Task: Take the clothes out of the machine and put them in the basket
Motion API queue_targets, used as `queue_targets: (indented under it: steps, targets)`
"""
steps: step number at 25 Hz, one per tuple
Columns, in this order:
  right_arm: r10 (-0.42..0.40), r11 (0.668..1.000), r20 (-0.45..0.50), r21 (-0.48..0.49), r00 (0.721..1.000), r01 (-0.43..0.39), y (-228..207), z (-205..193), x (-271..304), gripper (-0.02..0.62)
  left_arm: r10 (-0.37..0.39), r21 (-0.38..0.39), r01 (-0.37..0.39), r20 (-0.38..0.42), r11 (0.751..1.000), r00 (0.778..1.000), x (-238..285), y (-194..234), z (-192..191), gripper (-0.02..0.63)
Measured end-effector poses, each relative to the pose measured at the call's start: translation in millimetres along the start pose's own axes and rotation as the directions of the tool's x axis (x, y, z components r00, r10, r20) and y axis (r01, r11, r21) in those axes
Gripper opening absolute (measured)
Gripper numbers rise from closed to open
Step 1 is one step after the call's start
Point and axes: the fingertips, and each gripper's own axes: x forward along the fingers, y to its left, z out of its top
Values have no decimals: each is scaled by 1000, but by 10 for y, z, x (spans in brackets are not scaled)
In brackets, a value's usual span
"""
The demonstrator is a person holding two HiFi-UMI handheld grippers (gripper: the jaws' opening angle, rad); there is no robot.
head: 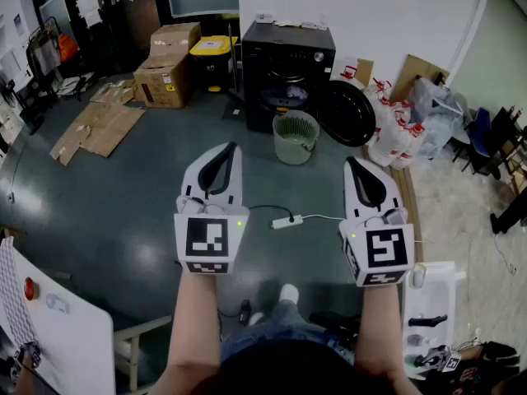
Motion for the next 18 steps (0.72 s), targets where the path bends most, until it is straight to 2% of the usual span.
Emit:
queue_targets:
  steps: [4, 9, 10, 11, 12, 13, 14, 16, 18]
  targets:
    - [7, 1000, 12, 20, 1000, -7, -62, -6, 44, 0, 8, 7, -8, -17, 1000, 1000, 74, 7, -30, 2]
    - [15, 993, 22, 116, 1000, -17, -192, -15, 135, 0, 24, -3, -24, -48, 1000, 999, 179, 44, -75, 3]
    - [31, 991, 16, 130, 999, -32, -196, -41, 170, 35, 22, -16, -23, -50, 1000, 999, 205, 46, -90, 10]
    - [50, 987, 14, 149, 999, -51, -198, -64, 208, 178, 12, -35, -14, -49, 999, 999, 241, 37, -105, 39]
    - [58, 982, 21, 176, 998, -61, -221, -79, 249, 312, -3, -61, 0, -48, 998, 999, 293, 22, -120, 142]
    - [49, 977, 32, 205, 998, -54, -273, -89, 291, 408, -15, -91, 10, -47, 996, 999, 360, 14, -135, 337]
    - [25, 973, 41, 229, 999, -34, -349, -102, 334, 476, -10, -119, 5, -47, 993, 999, 432, 23, -151, 524]
    - [-27, 968, 50, 250, 998, 13, -510, -144, 417, 536, 29, -150, -37, -52, 988, 998, 560, 74, -184, 545]
    - [-43, 970, 53, 241, 998, 29, -624, -200, 508, 541, 47, -150, -55, -59, 987, 997, 680, 92, -227, 546]
